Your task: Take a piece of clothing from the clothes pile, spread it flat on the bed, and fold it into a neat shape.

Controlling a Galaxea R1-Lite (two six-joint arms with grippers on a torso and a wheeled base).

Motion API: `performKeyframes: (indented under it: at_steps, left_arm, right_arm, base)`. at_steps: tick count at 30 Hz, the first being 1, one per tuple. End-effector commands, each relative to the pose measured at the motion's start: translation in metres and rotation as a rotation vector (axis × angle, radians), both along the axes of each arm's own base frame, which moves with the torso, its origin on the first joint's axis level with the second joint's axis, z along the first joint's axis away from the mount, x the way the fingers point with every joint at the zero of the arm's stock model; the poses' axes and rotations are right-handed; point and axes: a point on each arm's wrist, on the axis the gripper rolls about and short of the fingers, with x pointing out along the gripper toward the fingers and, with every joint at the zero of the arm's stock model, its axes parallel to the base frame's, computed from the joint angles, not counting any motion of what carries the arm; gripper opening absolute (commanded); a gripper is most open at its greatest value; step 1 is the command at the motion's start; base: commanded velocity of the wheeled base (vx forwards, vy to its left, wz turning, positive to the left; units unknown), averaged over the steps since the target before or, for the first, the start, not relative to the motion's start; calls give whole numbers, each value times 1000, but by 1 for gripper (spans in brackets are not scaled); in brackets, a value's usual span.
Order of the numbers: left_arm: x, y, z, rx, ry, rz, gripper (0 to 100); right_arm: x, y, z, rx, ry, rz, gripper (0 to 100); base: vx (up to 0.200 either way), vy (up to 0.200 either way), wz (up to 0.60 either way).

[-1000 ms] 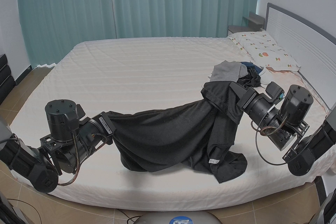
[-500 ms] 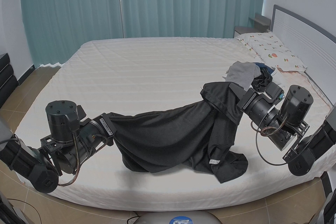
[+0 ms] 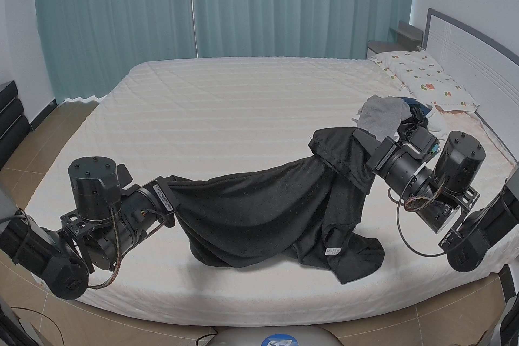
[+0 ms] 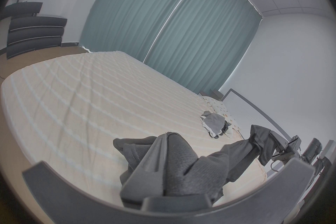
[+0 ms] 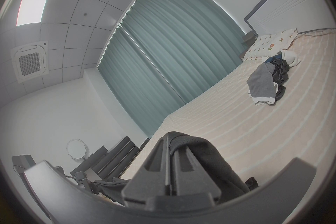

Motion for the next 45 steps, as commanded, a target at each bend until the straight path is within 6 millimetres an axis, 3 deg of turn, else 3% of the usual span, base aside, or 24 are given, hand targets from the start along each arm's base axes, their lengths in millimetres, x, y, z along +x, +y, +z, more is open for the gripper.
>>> performKeyframes:
  at_steps: [1, 6, 8, 15, 19, 23, 26, 29, 30, 31, 34, 36, 38, 40, 42, 45]
  left_arm:
    - [-5, 4, 10, -18, -34, 5, 0]
    - [-13, 5, 20, -32, -62, -4, 0]
    - [-19, 7, 26, -24, -57, -6, 0]
    - [-53, 13, 57, -12, -43, -54, 0]
    - [-57, 13, 99, -45, -90, -60, 0]
    - [-44, 10, 128, -62, -113, -39, 0]
    - [-23, 2, 134, -91, -103, -13, 0]
    - [-9, -1, 138, -137, -93, 12, 0]
    - [0, -3, 136, -154, -65, 26, 0]
    - [1, -4, 136, -152, -60, 28, 0]
    - [18, -10, 126, -154, 19, 47, 0]
    - [23, -12, 121, -162, 44, 48, 0]
    - [29, -16, 107, -144, 108, 40, 0]
    - [31, -17, 104, -139, 126, 35, 0]
    - [39, -21, 90, -121, 179, 20, 0]
    - [49, -27, 78, -109, 217, 9, 0]
  right_arm:
    - [-3, -2, 11, 11, -26, 7, 0]
    - [-21, -9, 29, 31, -52, 3, 0]
    - [-52, -17, 38, 45, -69, 27, 0]
    - [-95, -41, 72, 97, -162, -27, 0]
    - [-128, -55, 122, 140, -273, -7, 0]
    - [-138, -67, 168, 166, -318, -18, 0]
    - [-121, -71, 190, 161, -317, -77, 0]
    - [-95, -69, 198, 145, -313, -125, 0]
    - [-75, -70, 205, 141, -325, -168, 0]
    - [-72, -71, 207, 141, -329, -176, 0]
    - [-36, -72, 223, 139, -350, -232, 0]
    - [-24, -68, 219, 122, -326, -234, 0]
    - [7, -58, 198, 75, -239, -235, 0]
    - [16, -56, 189, 64, -215, -238, 0]
    - [47, -52, 162, 27, -144, -253, 0]
    - [69, -55, 145, 13, -113, -280, 0]
  base:
    - [-200, 0, 0]
    - [-200, 0, 0]
    - [-200, 0, 0]
    - [-171, 0, 0]
    - [0, 0, 0]
    - [0, 0, 0]
    - [0, 0, 0]
    - [0, 0, 0]
    - [0, 0, 0]
    - [0, 0, 0]
    - [0, 0, 0]
    - [100, 0, 0]
    - [200, 0, 0]
    - [200, 0, 0]
    - [200, 0, 0]
    - [200, 0, 0]
